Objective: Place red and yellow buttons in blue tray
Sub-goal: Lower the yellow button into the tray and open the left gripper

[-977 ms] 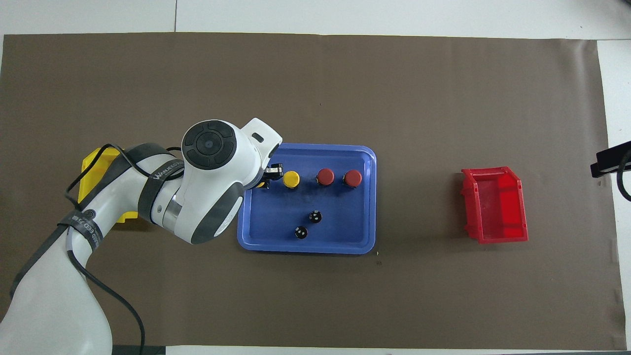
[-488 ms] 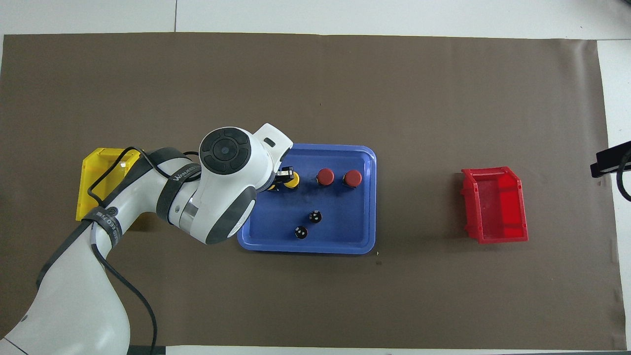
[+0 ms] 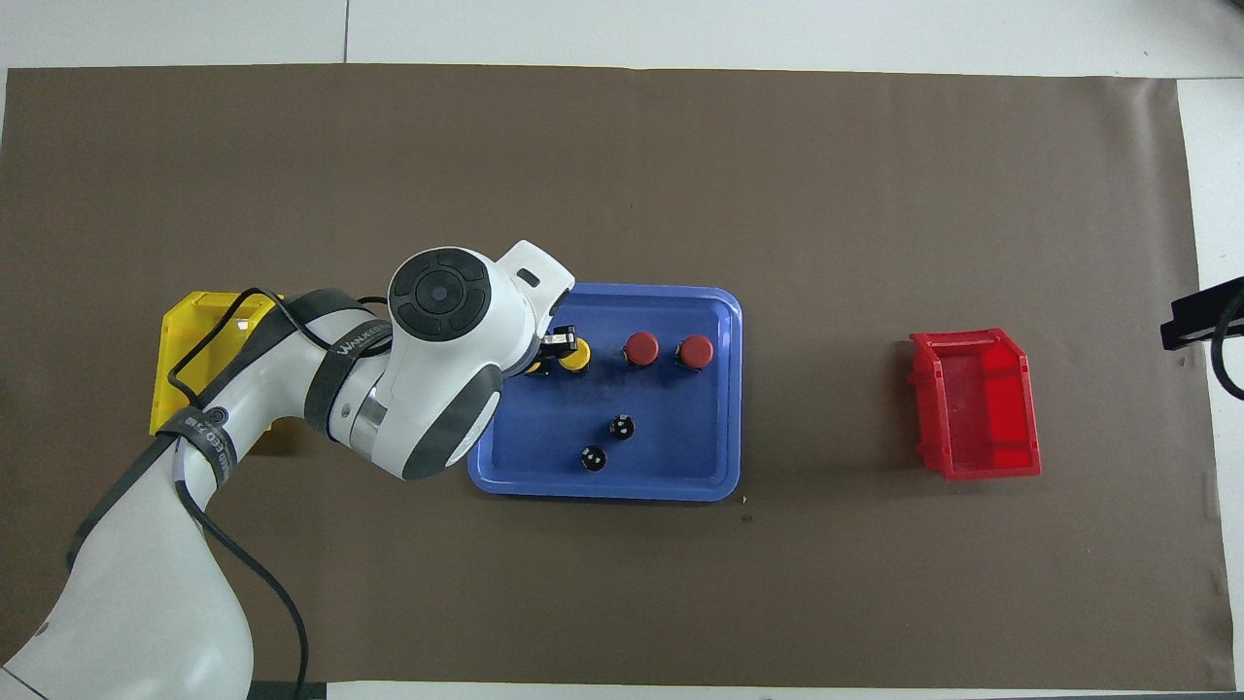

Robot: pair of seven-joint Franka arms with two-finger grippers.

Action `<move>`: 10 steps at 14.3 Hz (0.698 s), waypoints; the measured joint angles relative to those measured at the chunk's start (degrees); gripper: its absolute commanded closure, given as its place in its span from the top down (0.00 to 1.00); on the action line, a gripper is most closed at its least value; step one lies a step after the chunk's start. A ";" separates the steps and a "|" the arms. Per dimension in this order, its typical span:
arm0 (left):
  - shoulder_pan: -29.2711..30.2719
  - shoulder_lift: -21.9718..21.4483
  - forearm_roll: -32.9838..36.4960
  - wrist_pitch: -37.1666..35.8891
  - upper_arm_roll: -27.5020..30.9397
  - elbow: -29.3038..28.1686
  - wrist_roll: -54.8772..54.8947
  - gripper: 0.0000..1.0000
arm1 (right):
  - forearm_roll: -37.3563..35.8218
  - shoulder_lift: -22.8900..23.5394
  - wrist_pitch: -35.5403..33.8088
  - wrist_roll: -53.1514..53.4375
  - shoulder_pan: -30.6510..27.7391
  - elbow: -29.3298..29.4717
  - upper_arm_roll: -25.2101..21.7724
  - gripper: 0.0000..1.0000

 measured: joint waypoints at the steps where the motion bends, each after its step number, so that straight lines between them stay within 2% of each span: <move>1: 0.01 0.00 0.00 0.00 0.03 0.00 0.00 0.06 | 0.00 0.00 0.00 0.00 0.00 0.00 0.00 1.00; 2: 0.01 0.00 0.00 -0.01 0.03 0.00 0.00 0.23 | 0.00 0.00 0.00 0.00 0.00 0.00 0.00 1.00; 3: 0.01 0.00 0.00 -0.01 0.03 0.00 0.00 0.45 | 0.00 0.00 0.00 0.00 0.00 0.00 0.00 1.00; 4: 0.01 0.00 -0.01 -0.01 0.05 0.00 0.00 0.64 | 0.00 0.00 0.00 0.00 0.00 0.00 0.01 1.00; 6: 0.03 0.09 -0.01 -0.02 0.18 -0.06 -0.06 0.77 | 0.00 0.00 0.00 0.00 0.00 0.00 0.01 1.00; 10: 0.11 0.09 -0.01 -0.20 0.42 -0.08 -0.09 0.78 | 0.00 0.00 0.00 0.00 0.00 0.00 0.04 1.00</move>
